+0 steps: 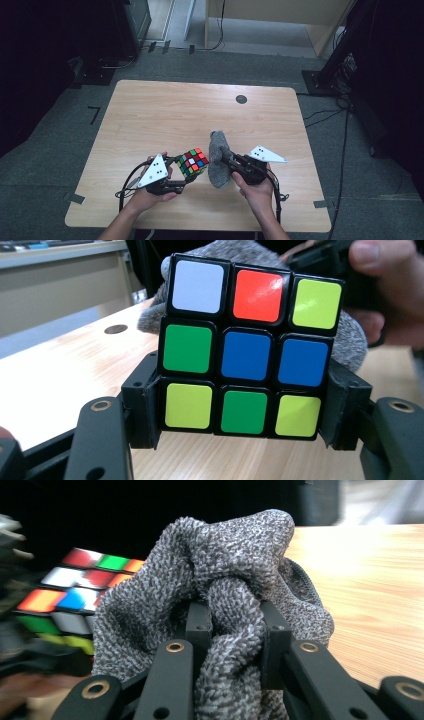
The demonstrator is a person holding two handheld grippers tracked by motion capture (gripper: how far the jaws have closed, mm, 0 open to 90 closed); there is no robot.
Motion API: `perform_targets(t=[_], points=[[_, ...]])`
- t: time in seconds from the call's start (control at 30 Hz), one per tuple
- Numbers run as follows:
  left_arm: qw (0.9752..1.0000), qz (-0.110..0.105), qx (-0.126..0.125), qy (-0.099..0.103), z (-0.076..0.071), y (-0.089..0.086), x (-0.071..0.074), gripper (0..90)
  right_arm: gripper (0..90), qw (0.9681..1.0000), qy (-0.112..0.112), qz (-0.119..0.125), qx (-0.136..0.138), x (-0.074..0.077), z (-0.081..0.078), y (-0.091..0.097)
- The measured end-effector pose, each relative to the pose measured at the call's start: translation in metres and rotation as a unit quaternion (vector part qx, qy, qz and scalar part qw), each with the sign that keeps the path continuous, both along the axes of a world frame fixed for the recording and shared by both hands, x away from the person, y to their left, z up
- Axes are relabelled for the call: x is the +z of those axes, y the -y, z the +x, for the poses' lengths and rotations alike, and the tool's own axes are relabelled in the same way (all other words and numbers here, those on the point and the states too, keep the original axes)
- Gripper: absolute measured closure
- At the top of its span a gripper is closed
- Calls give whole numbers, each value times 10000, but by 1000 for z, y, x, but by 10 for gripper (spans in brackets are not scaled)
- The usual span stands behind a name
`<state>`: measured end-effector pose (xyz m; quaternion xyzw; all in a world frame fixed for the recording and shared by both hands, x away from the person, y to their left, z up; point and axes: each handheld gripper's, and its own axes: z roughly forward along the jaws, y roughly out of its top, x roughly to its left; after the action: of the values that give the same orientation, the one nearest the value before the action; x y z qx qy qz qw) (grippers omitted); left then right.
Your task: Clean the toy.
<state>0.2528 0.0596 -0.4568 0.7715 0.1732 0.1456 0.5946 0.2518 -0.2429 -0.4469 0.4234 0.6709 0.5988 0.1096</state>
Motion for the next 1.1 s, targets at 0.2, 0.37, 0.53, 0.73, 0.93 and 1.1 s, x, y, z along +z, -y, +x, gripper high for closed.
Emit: perform_targets(t=[0.2, 0.37, 0.53, 0.73, 0.93, 1.1], points=[[9992, -304, -154, -185, 2, -5, 2, 336, 749, 9967, 275, -75, 765, -8, -3, -25], [9984, -475, -143, -255, 4, -10, 4, 336, 748, 9928, 81, -453, 1101, -21, -1, -37], [9986, -418, -180, -269, 4, -8, 3, 336, 748, 9964, 499, -164, 671, -10, -5, -28], [9978, -546, -149, -346, 5, -10, 3, 336, 749, 9949, 550, -252, 809, -12, -7, -33], [9866, -1443, 229, -720, 11, -18, 4, 336, 744, 9902, 329, -489, 1267, -30, -10, -55], [9857, -1463, 223, -807, 8, -10, -1, 336, 744, 9869, 633, -363, 1440, -27, -23, -78]])
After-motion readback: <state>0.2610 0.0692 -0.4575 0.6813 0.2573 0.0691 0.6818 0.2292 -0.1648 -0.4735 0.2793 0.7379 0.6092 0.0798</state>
